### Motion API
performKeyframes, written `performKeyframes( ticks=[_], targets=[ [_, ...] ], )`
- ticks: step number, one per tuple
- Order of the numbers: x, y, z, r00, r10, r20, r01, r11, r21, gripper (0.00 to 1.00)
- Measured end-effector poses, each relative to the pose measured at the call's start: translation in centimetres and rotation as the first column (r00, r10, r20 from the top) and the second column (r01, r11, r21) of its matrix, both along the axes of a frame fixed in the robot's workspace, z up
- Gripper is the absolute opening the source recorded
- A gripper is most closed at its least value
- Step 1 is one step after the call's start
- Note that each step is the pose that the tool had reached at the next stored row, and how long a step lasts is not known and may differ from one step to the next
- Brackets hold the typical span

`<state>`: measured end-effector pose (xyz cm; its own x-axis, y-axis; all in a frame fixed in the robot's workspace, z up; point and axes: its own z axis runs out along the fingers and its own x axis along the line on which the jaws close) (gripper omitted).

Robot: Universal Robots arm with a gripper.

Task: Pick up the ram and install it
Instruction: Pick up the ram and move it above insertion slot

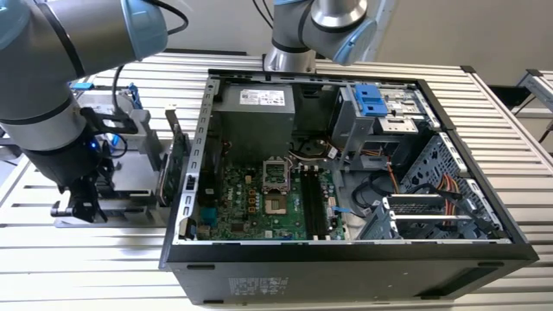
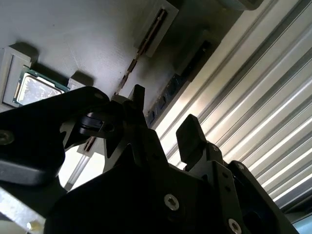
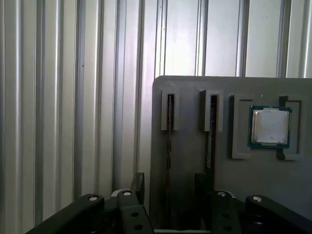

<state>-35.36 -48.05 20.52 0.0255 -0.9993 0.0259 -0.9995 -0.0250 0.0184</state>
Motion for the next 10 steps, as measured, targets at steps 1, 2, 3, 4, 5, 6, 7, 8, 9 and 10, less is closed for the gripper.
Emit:
performKeyframes(
  ticks=[1, 2, 3, 4, 5, 6, 7, 8, 9, 10],
  targets=[
    [0.0, 0.0, -0.05, 1.0, 0.0, 0.0, 0.0, 1.0, 0.0002, 1.0],
    [0.0, 0.0, -0.11, 1.0, 0.0, 0.0, 0.0, 1.0, 0.0006, 1.0],
    [0.0, 0.0, -0.16, 1.0, 0.0, 0.0, 0.0, 1.0, 0.0008, 1.0],
    [0.0, 0.0, -0.2, 1.0, 0.0, -0.0001, 0.0, 1.0, 0.0008, 1.0],
    [0.0, 0.0, -0.23, 1.0, 0.0, -0.0002, 0.0, 1.0, 0.0008, 1.0],
    [0.0, 0.0, -0.24, 1.0, 0.0, -0.0001, 0.0, 1.0, 0.0008, 1.0],
    [0.0, 0.0, -0.27, 1.0, 0.0, 0.0, 0.0, 1.0, 0.0009, 1.0],
    [0.0, 0.0, -0.28, 1.0, 0.0, 0.0001, 0.0, 1.0, 0.0009, 1.0],
    [0.0, 0.0, -0.28, 1.0, 0.0, 0.0, 0.0, 1.0, 0.0009, 1.0],
    [0.0, 0.0, -0.28, 1.0, 0.0, 0.0, 0.0, 1.0, 0.0009, 1.0]
  ],
)
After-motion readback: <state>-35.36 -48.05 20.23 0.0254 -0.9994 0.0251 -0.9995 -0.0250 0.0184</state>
